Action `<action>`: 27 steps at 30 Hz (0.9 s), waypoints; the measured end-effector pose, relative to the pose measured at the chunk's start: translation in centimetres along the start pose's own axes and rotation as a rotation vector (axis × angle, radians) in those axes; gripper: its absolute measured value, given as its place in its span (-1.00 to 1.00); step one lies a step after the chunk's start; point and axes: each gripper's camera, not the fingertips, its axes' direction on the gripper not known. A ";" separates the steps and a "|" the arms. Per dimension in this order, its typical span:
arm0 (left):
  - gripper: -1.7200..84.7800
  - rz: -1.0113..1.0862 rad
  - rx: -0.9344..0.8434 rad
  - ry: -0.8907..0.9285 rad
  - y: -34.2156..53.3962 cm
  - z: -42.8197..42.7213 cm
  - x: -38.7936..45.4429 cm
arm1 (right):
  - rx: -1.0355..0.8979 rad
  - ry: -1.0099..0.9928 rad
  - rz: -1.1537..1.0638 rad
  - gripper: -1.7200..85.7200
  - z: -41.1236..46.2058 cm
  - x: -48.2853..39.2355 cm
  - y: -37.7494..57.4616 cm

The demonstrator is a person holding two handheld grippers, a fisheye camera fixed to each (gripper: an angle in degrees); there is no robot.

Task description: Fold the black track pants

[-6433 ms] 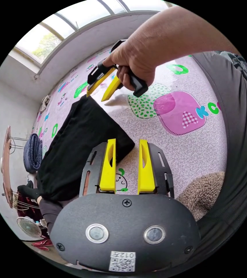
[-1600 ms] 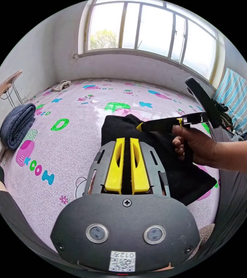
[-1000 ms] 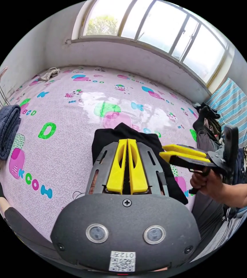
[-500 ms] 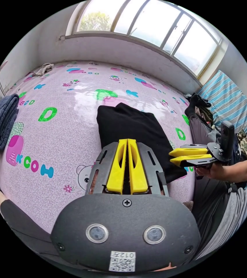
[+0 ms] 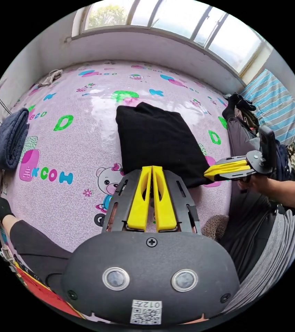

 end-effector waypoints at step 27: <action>-0.92 -0.197 -0.074 0.108 1.9 3.9 -7.4 | -0.159 -0.266 0.378 -0.84 -17.6 -10.9 -17.0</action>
